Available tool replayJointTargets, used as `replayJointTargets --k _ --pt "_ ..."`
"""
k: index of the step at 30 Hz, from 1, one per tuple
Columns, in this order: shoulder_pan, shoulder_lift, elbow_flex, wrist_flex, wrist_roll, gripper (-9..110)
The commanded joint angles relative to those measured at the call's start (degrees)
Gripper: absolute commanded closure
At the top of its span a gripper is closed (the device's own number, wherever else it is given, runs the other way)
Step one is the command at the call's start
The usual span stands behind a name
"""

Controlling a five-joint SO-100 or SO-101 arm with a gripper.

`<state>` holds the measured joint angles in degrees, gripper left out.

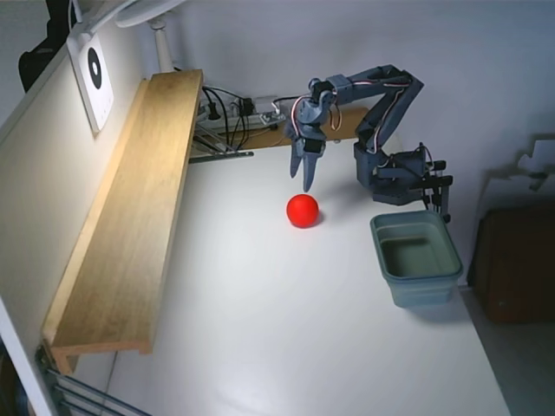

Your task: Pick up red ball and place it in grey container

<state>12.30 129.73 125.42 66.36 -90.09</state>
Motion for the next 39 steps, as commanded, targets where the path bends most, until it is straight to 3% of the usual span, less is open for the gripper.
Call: replayJointTargets --k 1,26,39 --pt "1.52 1.88 1.83 -1.99 0.09 63" --pt "1.52 -1.85 21.38 -25.28 0.09 63" --pt "1.52 -2.23 21.9 -26.18 0.09 63"
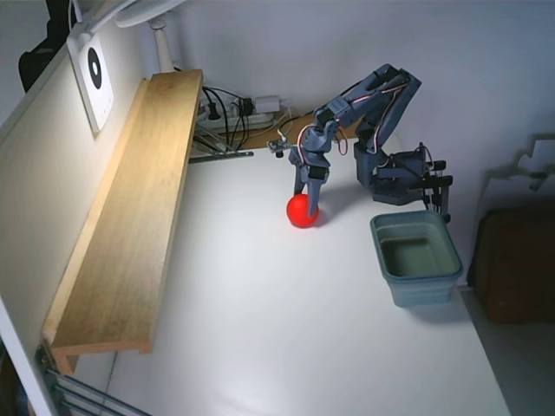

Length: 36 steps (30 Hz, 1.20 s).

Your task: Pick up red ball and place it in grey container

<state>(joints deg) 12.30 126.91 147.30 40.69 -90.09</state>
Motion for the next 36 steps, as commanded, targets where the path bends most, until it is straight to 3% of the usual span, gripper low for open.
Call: replayJointTargets --k 1,2,36 --pt "1.52 0.58 0.02 -0.52 0.09 63" --pt "1.52 0.58 0.02 -0.52 0.09 78" --pt "1.56 2.2 -2.58 3.7 0.09 78"
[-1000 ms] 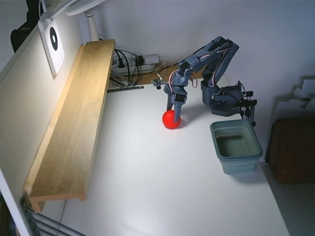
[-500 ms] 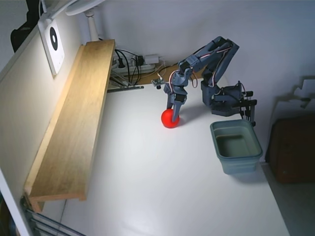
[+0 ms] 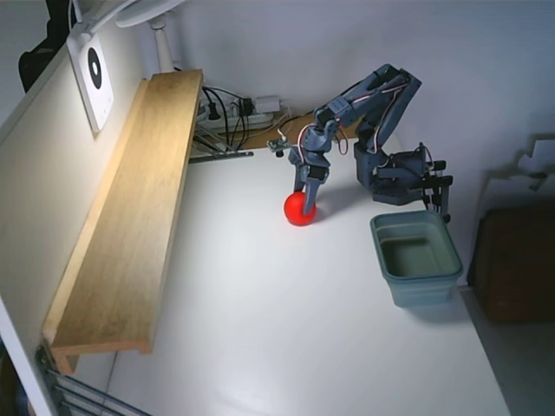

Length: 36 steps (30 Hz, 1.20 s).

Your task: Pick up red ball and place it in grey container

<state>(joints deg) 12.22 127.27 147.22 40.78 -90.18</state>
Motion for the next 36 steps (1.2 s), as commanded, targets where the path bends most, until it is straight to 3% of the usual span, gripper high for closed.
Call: replayJointTargets --k 1,13,28,36 --pt "1.64 2.62 -4.02 5.9 0.18 78" --pt "1.64 3.25 -27.57 30.1 0.18 78" --pt "1.64 -8.54 -64.43 55.15 0.18 78" --pt "1.64 -10.7 -69.76 58.33 0.18 78"
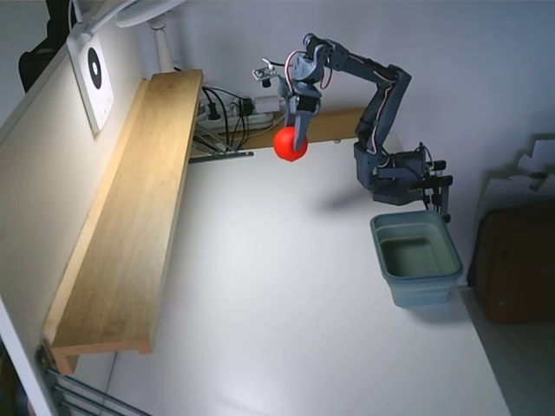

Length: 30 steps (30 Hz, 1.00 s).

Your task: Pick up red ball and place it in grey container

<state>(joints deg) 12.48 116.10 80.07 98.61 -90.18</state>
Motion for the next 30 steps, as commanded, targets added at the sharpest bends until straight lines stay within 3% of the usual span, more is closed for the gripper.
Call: replayJointTargets --k 1,7,30 --pt "1.38 0.46 -2.61 0.49 0.18 78" --pt "0.34 0.46 -2.61 0.49 0.18 78" --pt "-38.91 0.46 -2.61 0.49 0.18 78"
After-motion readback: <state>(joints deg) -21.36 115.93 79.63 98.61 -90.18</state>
